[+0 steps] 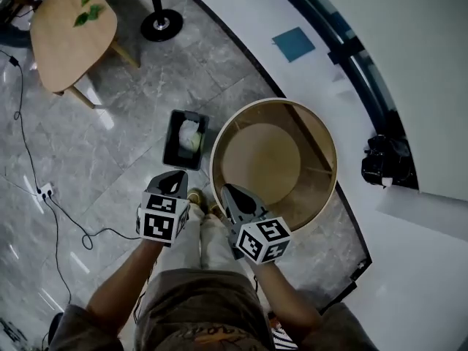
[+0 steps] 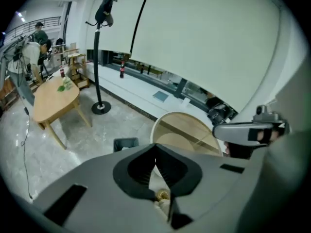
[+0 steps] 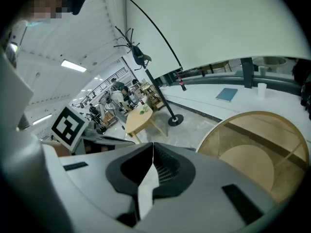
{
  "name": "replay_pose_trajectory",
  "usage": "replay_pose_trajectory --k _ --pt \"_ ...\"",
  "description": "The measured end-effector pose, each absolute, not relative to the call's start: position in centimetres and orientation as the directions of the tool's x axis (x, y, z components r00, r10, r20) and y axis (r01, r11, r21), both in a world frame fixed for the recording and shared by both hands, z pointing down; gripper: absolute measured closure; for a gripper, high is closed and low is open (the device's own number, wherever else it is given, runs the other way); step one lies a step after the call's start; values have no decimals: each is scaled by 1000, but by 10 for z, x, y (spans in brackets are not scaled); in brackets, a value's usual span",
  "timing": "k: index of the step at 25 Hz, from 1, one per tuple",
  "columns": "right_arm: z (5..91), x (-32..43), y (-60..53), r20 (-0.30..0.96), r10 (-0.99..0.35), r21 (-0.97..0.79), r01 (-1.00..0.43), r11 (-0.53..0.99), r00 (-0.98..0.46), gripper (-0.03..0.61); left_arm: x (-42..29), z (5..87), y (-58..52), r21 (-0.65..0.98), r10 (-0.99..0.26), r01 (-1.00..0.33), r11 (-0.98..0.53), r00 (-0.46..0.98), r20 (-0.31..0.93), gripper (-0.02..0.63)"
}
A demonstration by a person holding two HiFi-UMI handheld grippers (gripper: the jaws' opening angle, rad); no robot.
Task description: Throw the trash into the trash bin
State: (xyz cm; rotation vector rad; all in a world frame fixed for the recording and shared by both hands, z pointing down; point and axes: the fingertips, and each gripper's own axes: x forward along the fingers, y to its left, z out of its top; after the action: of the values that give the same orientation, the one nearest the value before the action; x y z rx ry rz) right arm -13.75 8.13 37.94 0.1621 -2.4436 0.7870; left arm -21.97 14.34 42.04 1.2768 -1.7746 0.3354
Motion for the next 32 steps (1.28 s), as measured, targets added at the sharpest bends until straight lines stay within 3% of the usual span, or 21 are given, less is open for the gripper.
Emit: replay_pose_trajectory --k 8,16,19,32 --pt "248 -104 100 448 40 -472 -198 859 -893 558 -168 272 167 281 -733 -932 230 24 680 594" --pt "158 -82 120 303 22 -376 -99 921 -953 558 -135 174 170 202 -848 -976 78 42 528 594" --pt "140 -75 114 267 -30 -338 -123 933 -963 558 -131 149 168 142 -888 -989 36 33 458 594" --pt "111 -62 89 186 -151 -228 -192 955 -971 559 -133 112 144 161 -960 -986 46 0 279 594"
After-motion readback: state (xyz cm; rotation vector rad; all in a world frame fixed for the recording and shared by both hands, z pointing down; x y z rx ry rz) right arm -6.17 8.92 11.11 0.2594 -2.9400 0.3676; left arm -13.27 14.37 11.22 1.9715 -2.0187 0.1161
